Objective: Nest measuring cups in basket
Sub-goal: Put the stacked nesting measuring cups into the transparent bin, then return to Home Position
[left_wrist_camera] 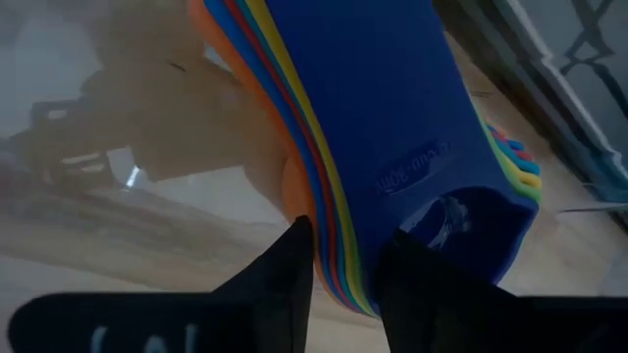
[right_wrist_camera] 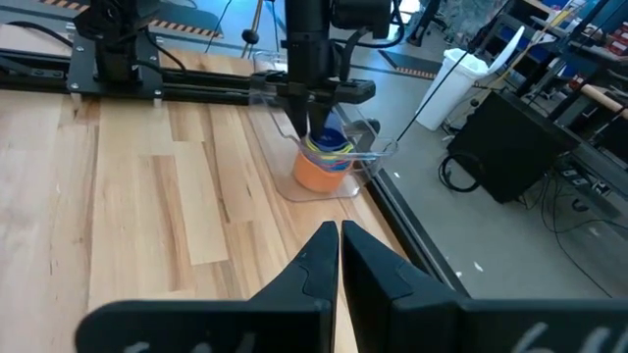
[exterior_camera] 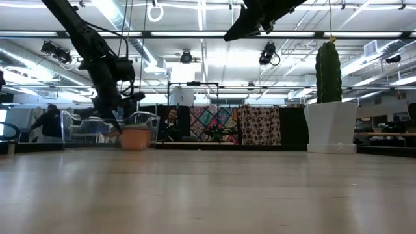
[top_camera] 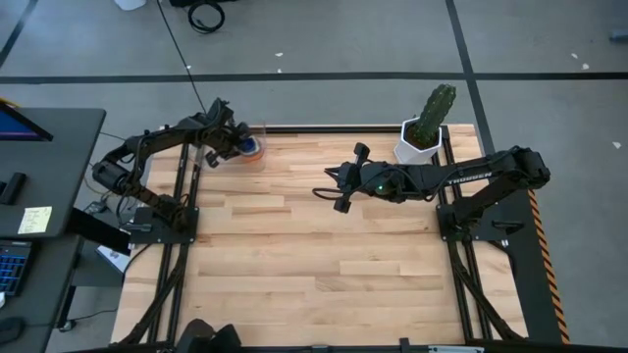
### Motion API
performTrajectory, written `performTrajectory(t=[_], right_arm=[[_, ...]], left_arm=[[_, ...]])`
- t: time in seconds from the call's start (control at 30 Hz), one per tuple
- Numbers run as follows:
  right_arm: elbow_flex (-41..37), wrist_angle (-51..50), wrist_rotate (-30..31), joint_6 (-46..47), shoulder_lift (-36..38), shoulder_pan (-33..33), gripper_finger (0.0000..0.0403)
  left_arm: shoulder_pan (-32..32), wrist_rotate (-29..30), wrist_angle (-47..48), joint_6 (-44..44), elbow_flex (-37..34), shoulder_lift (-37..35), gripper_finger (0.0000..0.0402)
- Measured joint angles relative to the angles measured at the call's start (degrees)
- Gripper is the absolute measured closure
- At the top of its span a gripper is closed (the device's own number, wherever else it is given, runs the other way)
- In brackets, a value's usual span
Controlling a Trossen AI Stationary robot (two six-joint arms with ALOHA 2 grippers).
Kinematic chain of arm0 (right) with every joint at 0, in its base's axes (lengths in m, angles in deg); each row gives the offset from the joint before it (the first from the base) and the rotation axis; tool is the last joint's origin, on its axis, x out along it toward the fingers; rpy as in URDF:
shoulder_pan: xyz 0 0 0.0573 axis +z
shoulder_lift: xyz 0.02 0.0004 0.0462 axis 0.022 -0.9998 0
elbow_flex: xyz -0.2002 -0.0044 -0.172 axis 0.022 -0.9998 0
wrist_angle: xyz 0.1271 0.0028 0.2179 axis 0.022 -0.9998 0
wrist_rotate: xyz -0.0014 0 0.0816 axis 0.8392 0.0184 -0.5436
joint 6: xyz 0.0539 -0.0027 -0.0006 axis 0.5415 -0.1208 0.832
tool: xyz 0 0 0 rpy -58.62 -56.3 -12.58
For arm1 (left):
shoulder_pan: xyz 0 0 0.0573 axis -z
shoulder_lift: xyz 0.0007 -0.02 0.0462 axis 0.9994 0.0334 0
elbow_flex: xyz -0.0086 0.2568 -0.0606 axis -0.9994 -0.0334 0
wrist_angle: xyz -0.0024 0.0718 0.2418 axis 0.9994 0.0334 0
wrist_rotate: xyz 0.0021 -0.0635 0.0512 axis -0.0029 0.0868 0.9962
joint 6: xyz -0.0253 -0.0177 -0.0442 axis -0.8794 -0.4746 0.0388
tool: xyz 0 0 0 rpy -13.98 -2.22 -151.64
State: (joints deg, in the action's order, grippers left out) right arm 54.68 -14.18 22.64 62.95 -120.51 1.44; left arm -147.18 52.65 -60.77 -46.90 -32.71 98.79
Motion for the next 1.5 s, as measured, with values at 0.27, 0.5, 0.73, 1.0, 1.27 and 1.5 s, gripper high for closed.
performTrajectory(t=[0.27,0.5,0.73,1.0,1.27,1.5], right_arm=[[0.0,0.0,-1.5,0.0,0.0,0.0,0.0380],[0.0,0.0,-1.8,0.0,0.0,0.0,0.0380],[0.0,0.0,-1.8,-0.3,0.0,-0.2,0.0380],[0.0,0.0,-1.9,-0.4,0.0,-0.7,0.0380],[0.0,0.0,-1.9,-0.4,0.0,-0.8,0.0380],[0.0,0.0,-1.9,-0.4,0.0,-0.8,0.0380]], left_arm=[[-0.2,-3.3,-1.0,-1.6,0.0,0.0,0.0292],[-0.9,-3.6,0.7,-3.9,0.0,0.0,0.0308],[-0.9,-3.6,0.8,-0.2,0.1,0.0,0.0278],[-1.1,-4.6,0.6,1.9,0.1,-0.1,0.0241],[-2.0,-5.9,0.5,3.0,0.1,-0.3,0.0241],[-2.3,-1.4,0.3,3.5,0.1,-3.9,0.0241]])
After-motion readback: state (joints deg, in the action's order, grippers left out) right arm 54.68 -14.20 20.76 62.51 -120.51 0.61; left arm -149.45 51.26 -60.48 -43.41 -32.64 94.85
